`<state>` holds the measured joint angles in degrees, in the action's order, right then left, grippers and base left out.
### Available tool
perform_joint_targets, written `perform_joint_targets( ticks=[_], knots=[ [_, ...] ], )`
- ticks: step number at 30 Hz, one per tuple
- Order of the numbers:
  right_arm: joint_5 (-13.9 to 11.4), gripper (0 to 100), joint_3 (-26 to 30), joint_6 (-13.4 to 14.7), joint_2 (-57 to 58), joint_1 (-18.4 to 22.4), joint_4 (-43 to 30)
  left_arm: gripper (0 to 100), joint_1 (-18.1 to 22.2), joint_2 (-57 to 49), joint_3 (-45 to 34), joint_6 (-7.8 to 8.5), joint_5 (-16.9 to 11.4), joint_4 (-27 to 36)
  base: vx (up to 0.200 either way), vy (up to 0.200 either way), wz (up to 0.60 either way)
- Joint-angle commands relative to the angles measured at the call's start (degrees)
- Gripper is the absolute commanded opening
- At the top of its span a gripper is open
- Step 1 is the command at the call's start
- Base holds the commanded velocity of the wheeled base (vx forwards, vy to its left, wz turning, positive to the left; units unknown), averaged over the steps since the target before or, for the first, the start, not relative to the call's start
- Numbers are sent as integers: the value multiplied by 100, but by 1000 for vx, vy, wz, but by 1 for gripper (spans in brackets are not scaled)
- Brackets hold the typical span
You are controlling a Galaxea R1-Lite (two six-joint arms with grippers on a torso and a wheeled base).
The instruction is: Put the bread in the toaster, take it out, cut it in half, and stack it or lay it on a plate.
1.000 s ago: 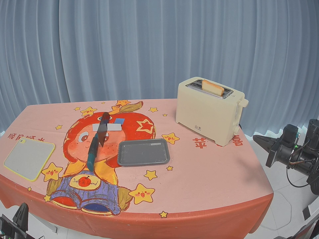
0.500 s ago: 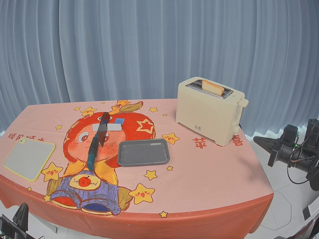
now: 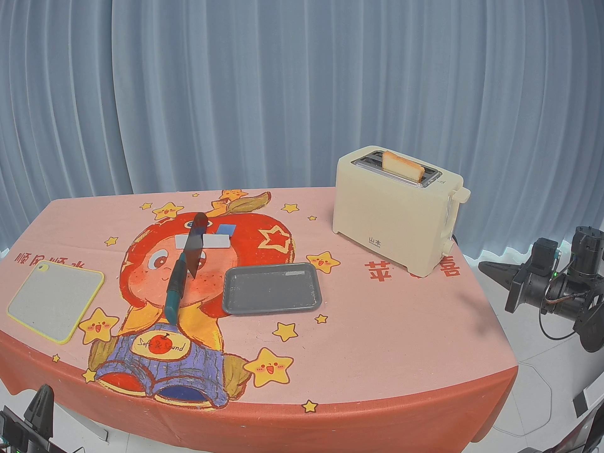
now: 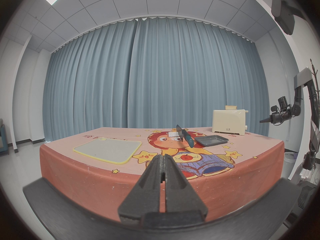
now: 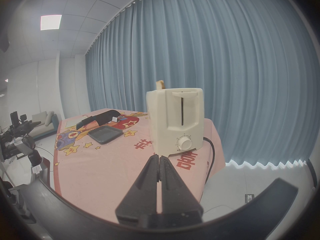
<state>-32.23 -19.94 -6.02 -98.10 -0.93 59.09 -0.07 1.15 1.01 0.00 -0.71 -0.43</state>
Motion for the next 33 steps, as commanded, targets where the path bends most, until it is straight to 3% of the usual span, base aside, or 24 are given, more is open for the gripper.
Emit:
perform_joint_targets(
  ticks=[1, 10, 16, 22, 33],
  knots=[
    [-2, 0, -141, 13, -342, 66, 77, 0, -1, 0, -101, 0, 0, -1, 0, 0, 0],
    [103, 0, -133, 13, -1089, -39, 999, 0, -1, 0, -101, 0, 0, -1, 0, 0, 0],
    [868, 0, -159, 5, -1792, -312, 2037, 0, -1, 0, -101, 0, 0, -1, 0, 0, 0],
    [1369, 0, -185, 5, -1941, -584, 2177, 0, -1, 0, -101, 0, 0, -1, 0, 0, 0],
    [1509, 0, -344, 5, -2170, -558, 2124, 0, -1, 0, -101, 0, 0, -1, 0, 0, 0]
  ],
)
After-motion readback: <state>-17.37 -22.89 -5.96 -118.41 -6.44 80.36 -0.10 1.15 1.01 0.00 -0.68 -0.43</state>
